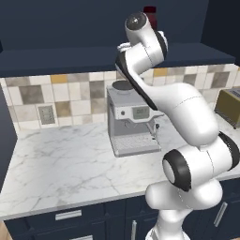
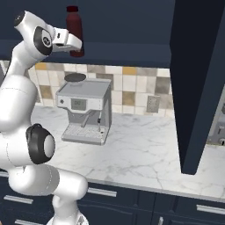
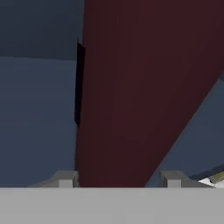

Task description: Pick the juice from the counter and place it in the open cabinet.

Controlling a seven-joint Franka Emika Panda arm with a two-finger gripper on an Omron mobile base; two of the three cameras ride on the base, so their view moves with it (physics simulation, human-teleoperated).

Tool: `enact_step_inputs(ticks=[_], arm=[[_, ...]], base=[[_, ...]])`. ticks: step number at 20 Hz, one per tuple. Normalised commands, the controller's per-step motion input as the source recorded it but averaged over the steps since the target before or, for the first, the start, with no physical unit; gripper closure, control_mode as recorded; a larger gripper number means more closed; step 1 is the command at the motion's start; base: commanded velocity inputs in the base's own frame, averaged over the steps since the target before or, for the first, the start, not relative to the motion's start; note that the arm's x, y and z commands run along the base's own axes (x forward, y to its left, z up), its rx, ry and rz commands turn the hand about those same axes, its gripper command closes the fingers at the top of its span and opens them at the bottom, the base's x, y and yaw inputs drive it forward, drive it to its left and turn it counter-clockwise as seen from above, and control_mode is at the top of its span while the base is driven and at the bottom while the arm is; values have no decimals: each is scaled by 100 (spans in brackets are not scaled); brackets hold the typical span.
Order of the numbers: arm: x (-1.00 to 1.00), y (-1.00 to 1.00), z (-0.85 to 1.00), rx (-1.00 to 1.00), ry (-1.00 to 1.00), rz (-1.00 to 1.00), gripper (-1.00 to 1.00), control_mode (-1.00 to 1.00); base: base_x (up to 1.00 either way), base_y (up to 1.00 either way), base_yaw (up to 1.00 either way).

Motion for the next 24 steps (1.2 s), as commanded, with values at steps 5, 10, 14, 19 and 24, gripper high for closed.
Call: enact_step_inputs(ticks=[5, 10, 14, 19, 24], arm=[[18, 0, -14, 0, 7, 5, 100, -100], [0, 0, -1, 0, 2, 0, -100, -100], [0, 0, 0, 0, 0, 0, -100, -100], [0, 0, 0, 0, 0, 0, -100, -100], [-3, 0, 0, 0, 0, 0, -100, -100]], base=[[0, 0, 0], [0, 0, 0], [0, 0, 0], [0, 0, 0], [0, 0, 0]])
